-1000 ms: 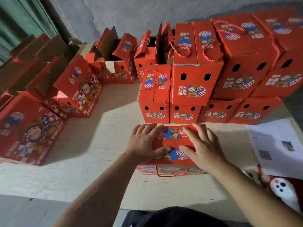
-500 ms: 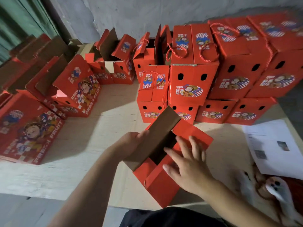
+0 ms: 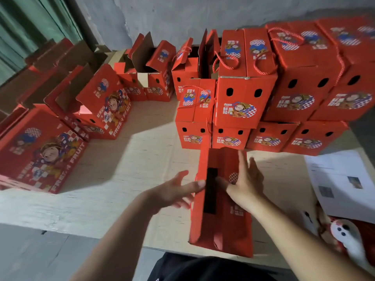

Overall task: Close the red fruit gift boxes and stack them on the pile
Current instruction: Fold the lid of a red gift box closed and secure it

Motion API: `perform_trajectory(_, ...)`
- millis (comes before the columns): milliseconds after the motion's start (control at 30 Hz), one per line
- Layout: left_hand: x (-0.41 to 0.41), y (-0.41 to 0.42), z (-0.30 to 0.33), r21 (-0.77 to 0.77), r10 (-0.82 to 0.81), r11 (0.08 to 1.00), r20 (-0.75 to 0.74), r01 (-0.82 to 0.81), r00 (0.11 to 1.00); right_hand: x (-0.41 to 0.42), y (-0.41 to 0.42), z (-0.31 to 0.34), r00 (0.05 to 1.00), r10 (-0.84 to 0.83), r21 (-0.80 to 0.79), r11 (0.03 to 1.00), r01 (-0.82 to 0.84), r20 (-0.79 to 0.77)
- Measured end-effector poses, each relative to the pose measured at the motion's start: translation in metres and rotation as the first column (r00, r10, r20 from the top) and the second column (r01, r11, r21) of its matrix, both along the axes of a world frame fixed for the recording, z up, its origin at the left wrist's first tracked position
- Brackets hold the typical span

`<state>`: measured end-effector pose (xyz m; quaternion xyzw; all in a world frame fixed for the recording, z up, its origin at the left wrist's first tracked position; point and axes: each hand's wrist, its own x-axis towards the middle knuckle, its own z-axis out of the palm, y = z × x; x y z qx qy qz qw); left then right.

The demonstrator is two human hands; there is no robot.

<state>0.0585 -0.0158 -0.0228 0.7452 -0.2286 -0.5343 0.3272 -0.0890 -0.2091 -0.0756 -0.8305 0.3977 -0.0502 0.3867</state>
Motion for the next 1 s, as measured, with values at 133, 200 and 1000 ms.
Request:
perform_trajectory(133,-0.029,-0.034,-0.019,-0.159,0.148,0.980,0.174,-0.120,0.974,-0.008,0.000,0.000,0.989,-0.045,0.205,0.979,0.015,0.138)
perform_trajectory(200,-0.038,-0.047,-0.024,-0.175,0.189,0.973,0.249,-0.148,0.950,-0.009,-0.001,0.007,0.988,-0.042,0.200,0.980,0.011,0.150)
perform_trajectory(1000,-0.060,-0.047,-0.061,-0.155,0.066,0.985,0.737,0.073,0.672,-0.012,0.018,-0.007,0.956,-0.100,0.049,0.995,0.090,0.277)
